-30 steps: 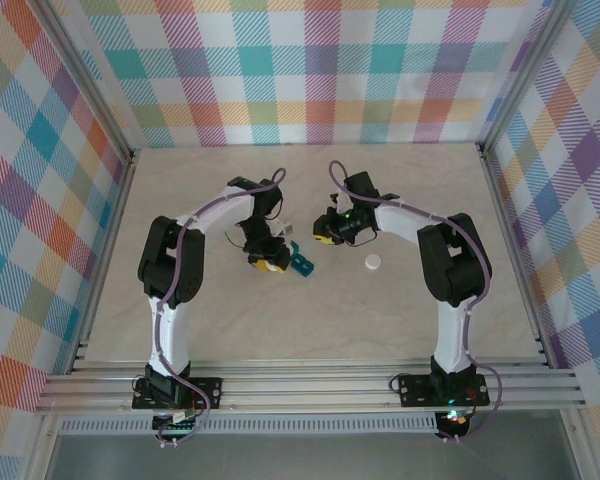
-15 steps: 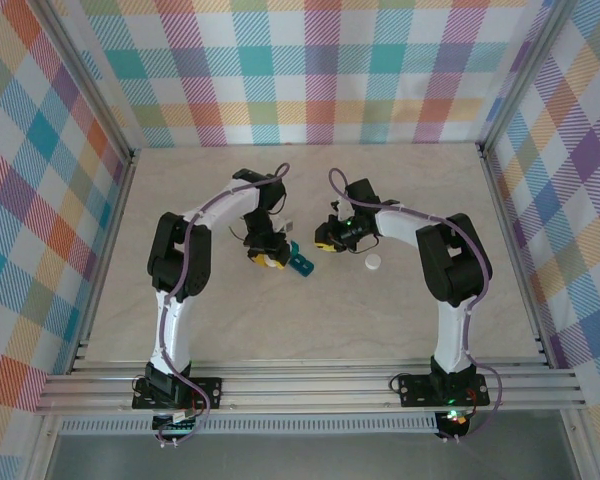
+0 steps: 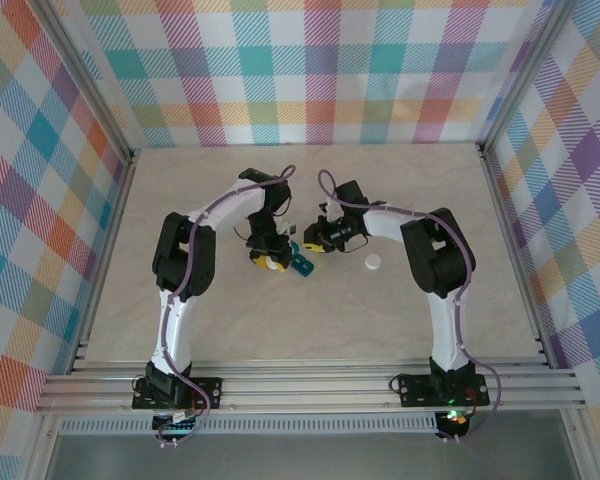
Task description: Sort the pills into containers
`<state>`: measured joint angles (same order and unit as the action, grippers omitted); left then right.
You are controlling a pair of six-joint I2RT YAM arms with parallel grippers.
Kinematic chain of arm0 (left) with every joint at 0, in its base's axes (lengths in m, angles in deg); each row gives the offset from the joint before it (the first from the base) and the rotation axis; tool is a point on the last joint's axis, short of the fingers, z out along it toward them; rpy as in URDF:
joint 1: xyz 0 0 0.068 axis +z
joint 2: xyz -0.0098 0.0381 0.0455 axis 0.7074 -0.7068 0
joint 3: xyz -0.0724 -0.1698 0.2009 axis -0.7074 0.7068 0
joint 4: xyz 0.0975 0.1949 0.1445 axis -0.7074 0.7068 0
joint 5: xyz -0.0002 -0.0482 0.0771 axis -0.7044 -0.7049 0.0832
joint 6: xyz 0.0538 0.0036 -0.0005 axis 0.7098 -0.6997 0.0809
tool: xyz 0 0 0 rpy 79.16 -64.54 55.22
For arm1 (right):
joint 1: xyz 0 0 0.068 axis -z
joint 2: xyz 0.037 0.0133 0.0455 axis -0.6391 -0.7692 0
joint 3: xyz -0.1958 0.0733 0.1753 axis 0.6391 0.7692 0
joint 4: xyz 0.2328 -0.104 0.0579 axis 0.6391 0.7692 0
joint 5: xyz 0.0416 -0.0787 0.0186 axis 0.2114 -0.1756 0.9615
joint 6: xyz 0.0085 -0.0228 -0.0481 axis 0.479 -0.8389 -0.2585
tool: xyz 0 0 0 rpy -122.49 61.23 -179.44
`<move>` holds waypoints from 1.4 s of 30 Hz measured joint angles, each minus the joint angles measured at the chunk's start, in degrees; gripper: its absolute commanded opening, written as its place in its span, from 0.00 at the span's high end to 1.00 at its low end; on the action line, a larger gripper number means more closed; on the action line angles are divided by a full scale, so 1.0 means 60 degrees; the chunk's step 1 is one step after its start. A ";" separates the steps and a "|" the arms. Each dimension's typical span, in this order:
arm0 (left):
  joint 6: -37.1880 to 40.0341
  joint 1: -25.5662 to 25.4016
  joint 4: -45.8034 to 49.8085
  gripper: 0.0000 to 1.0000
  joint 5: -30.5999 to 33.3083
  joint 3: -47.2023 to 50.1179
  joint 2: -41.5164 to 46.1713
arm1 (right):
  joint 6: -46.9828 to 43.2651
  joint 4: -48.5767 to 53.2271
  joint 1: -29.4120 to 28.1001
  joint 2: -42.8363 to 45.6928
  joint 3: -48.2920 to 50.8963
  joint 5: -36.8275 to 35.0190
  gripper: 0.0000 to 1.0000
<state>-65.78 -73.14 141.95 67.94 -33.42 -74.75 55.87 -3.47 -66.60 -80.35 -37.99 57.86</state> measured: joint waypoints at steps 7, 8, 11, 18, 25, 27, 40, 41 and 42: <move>0.0000 0.0004 0.0000 1.00 0.0022 0.0015 0.0000 | 0.0197 -0.0299 -0.0233 -0.0259 -0.0029 0.0262 0.76; 0.0000 0.0004 -0.0004 1.00 0.0025 0.0033 0.0000 | 0.0237 -0.0346 -0.0266 -0.0291 -0.0029 0.0291 0.76; 0.0000 0.0004 -0.0004 1.00 0.0025 0.0160 0.0000 | 0.0306 -0.0433 -0.0342 -0.0368 -0.0033 0.0364 0.76; 0.0000 0.0004 -0.0025 1.00 0.0000 0.0583 0.0004 | 0.0448 -0.0805 -0.0441 -0.0372 0.0113 0.0535 0.77; -0.0004 0.0004 -0.0044 1.00 0.0025 0.0911 0.0178 | 0.0619 -0.1304 -0.0463 -0.0321 0.0568 0.0568 0.77; -0.0004 0.0004 -0.0044 1.00 0.0029 0.0991 0.0189 | 0.0634 -0.1450 -0.0466 -0.0280 0.0667 0.0568 0.77; -0.0004 0.0004 -0.0073 1.00 0.0175 0.0903 0.0189 | 0.0765 -0.1639 -0.0488 -0.0219 0.0790 0.0419 0.76; -0.0004 0.0004 -0.0066 1.00 0.0182 0.0845 0.0189 | 0.0765 -0.1639 -0.0470 -0.0219 0.0790 0.0419 0.77; -0.0004 0.0004 -0.0066 1.00 0.0208 0.0769 0.0189 | 0.0765 -0.1639 -0.0441 -0.0219 0.0790 0.0419 0.76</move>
<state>-65.80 -73.12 141.56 69.18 -28.80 -73.61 60.46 -13.30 -69.24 -81.66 -33.24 60.38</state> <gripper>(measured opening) 0.443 0.236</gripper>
